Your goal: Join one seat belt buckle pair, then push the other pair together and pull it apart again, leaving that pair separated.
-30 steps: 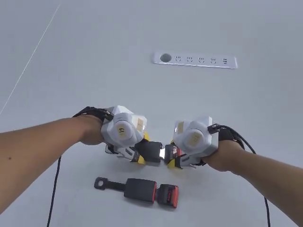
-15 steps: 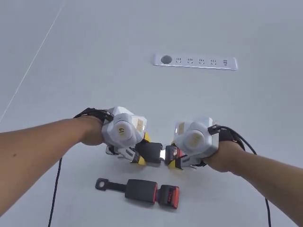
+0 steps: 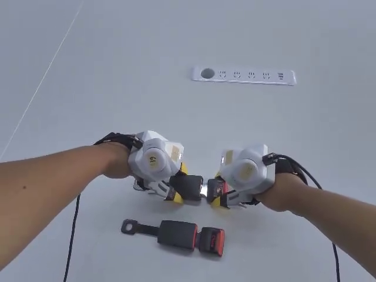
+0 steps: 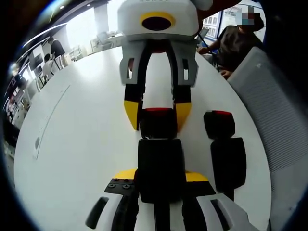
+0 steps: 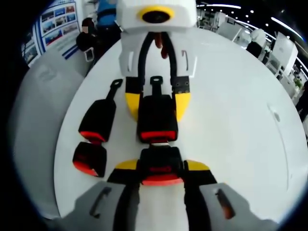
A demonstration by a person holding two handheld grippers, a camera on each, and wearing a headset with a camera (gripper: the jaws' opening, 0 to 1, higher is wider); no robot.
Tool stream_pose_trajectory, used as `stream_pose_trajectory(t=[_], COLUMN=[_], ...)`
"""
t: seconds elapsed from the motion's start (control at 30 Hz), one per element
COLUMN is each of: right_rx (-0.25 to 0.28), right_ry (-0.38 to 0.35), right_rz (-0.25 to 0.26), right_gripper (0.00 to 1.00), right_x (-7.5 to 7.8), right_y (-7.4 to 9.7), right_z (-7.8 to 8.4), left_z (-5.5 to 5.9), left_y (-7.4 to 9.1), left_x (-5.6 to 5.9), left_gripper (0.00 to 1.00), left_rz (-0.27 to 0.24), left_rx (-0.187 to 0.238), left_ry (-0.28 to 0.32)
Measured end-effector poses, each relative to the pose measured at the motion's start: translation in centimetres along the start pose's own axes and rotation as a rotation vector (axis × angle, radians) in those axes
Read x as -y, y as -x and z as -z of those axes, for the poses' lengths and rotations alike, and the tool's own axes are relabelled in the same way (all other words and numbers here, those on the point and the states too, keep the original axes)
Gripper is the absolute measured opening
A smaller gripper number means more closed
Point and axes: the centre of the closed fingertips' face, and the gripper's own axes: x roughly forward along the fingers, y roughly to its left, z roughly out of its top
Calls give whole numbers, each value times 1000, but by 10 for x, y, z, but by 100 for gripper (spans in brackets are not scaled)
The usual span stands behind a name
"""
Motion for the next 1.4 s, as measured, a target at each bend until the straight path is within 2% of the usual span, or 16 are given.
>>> stream_pose_trajectory(t=[0.07,0.13,0.2,0.3,0.43,0.6,0.83,1.0,1.4], right_rx=[1,-26,2,-19,-16,-23,-16,-2,-8], right_ry=[-3,10,-19,-6,-9,-20,-42,-63,-84], right_rz=[1,2,0,5,4,7,29,37,61], right_gripper=[35,35,35,35,35,35,36,37,37], right_x=[0,1,2,1,2,0,-1,-1,0], right_y=[1,6,8,7,10,22,30,41,62], right_z=[1,9,12,11,15,32,46,61,92], left_z=[1,5,5,5,5,4,4,3,3], left_y=[0,2,3,2,2,3,4,4,5], left_x=[0,-1,-1,-3,-3,-3,-2,-1,-2], left_gripper=[35,35,35,35,35,35,35,35,35], left_rz=[1,2,-2,0,-1,0,-1,0,-2], left_rx=[1,-5,2,-6,-6,0,-2,-3,-7], left_ry=[1,-4,6,1,3,6,7,4,4])
